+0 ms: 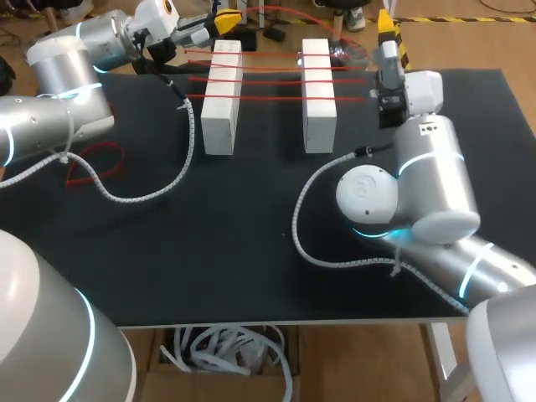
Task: Grab the tape and strap the tape.
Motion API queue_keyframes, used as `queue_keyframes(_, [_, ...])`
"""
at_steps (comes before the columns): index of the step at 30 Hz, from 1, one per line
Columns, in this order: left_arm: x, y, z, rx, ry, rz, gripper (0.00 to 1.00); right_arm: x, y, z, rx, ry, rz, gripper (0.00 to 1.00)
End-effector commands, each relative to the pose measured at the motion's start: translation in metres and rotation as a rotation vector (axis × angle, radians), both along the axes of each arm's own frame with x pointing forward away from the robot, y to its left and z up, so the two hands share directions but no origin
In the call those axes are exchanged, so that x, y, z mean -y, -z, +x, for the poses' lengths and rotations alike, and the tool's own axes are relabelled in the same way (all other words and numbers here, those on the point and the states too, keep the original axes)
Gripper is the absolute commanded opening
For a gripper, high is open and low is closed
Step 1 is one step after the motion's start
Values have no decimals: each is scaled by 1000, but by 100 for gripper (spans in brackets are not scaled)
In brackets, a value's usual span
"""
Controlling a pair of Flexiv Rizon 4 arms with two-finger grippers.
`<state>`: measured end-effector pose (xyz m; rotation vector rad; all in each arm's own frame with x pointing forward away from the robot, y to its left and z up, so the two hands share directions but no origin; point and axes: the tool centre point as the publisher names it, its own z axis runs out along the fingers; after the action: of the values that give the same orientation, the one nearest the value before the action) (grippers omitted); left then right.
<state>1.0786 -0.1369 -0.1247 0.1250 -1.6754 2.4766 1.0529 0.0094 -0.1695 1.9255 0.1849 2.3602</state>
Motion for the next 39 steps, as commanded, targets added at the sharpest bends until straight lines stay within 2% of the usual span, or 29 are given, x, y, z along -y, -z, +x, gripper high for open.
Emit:
queue_keyframes(1, [0, 1, 1, 0, 4, -1, 0, -1, -1, 1, 6, 11, 6, 100])
queue_keyframes(15, [0, 1, 1, 0, 4, -1, 0, 4, 0, 4, 16, 29, 1, 100])
queue_keyframes(17, [0, 1, 1, 0, 4, -1, 0, 5, 0, 5, 16, 31, -2, 76])
queue_keyframes(18, [0, 1, 1, 0, 4, -1, 0, 5, 0, 4, 15, 32, -2, 50])
queue_keyframes(21, [0, 1, 1, 0, 4, -1, 0, 7, -2, 4, 13, 36, -2, 41])
queue_keyframes(32, [0, 1, 1, 0, 4, -1, 0, 16, -7, 3, 21, 49, -9, 45])
queue_keyframes(39, [0, 1, 1, 0, 4, -1, 0, 24, -6, 0, 23, 68, -10, 41])
